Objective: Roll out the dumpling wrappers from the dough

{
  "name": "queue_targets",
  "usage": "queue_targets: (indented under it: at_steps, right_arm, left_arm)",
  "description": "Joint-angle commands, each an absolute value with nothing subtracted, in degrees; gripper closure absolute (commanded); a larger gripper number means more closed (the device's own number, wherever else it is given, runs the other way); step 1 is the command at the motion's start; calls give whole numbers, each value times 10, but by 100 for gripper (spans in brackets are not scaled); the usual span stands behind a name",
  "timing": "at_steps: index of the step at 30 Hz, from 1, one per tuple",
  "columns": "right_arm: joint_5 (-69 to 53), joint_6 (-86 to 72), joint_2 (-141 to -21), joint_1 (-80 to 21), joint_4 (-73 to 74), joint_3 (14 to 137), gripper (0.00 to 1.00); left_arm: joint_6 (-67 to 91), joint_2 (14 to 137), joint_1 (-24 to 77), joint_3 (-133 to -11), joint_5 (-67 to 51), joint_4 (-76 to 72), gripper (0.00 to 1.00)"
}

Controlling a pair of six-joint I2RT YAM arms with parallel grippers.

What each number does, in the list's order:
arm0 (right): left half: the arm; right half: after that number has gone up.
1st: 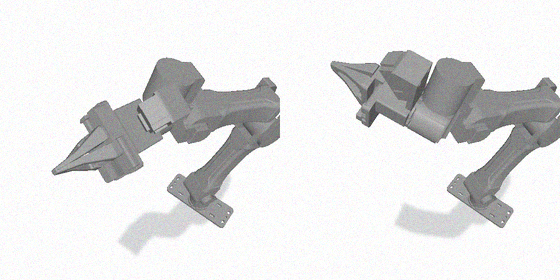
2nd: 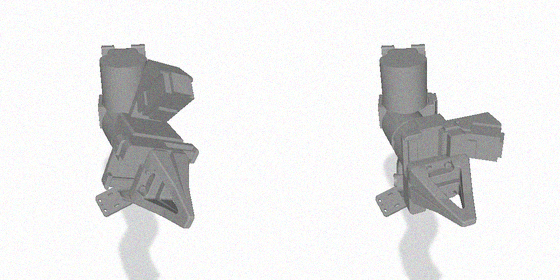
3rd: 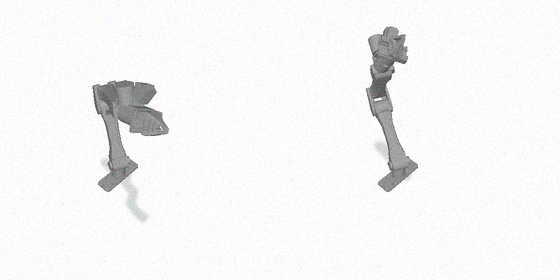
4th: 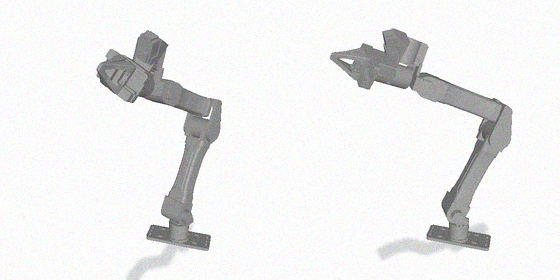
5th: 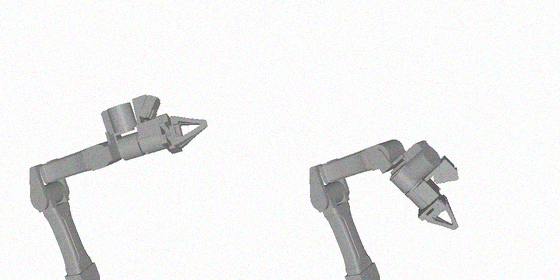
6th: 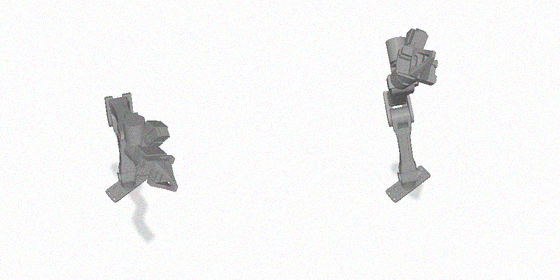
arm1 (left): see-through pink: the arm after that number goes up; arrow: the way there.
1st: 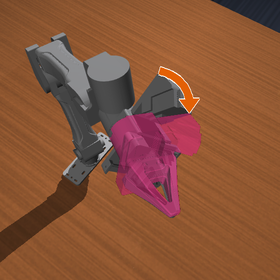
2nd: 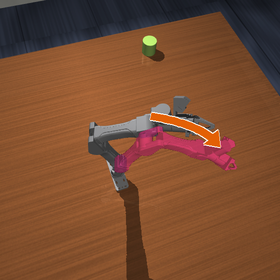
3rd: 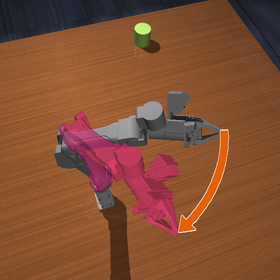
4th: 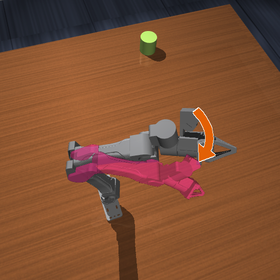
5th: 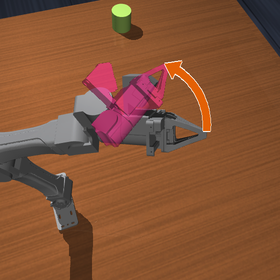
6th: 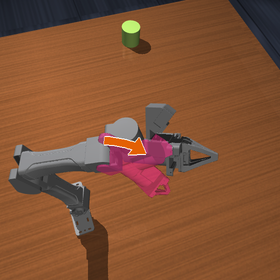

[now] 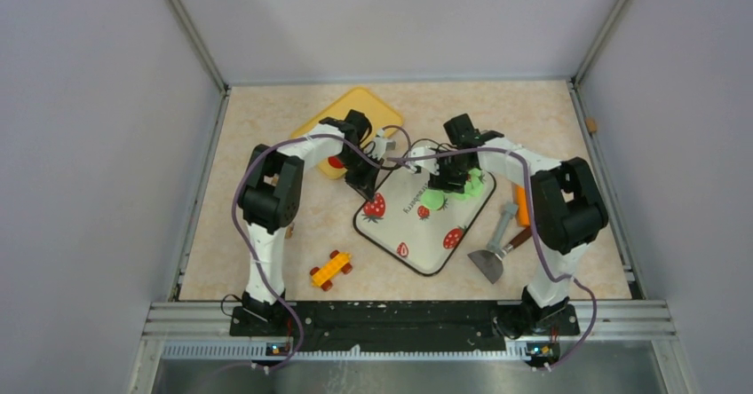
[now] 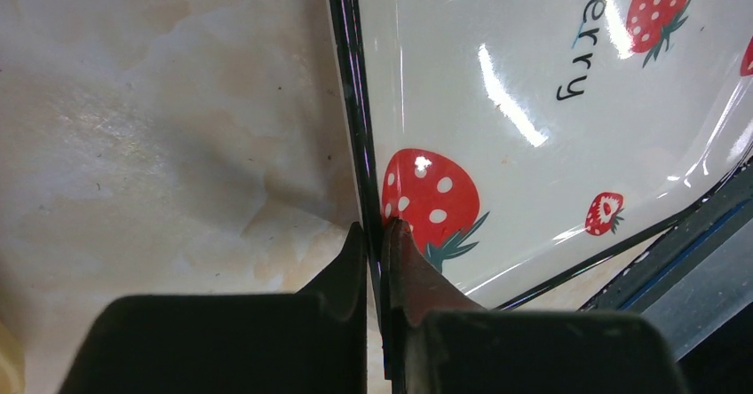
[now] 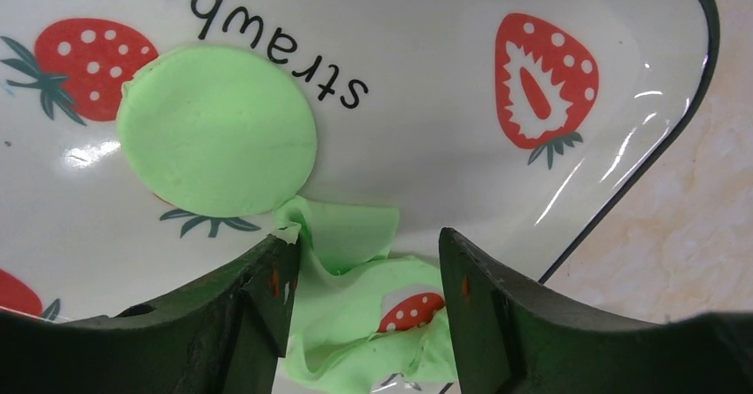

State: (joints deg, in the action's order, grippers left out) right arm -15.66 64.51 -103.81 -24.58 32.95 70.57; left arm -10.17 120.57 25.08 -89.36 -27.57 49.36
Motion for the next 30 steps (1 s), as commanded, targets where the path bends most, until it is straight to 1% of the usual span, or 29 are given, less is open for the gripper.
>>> queue_targets:
  at_steps: [1, 6, 11, 16, 22, 30]
  right_arm:
    - [-150, 629, -1057, -245, 307, 722, 40]
    - [-169, 628, -1051, -246, 328, 733, 40]
    - [-158, 615, -1023, -245, 371, 749, 41]
    - [-176, 625, -988, -246, 396, 734, 41]
    - [-168, 634, -1000, -245, 384, 708, 41]
    - [-189, 656, -1035, -247, 400, 728, 40]
  left_arm:
    - [-129, 1216, 253, -910, -295, 504, 100]
    - [-127, 1219, 253, -915, -291, 504, 100]
    - [-122, 1222, 253, -918, -290, 504, 100]
    - [-121, 1226, 253, -918, -286, 505, 100]
    - [-120, 1224, 252, -919, -287, 507, 100]
    - [-123, 1224, 251, -921, -282, 510, 100]
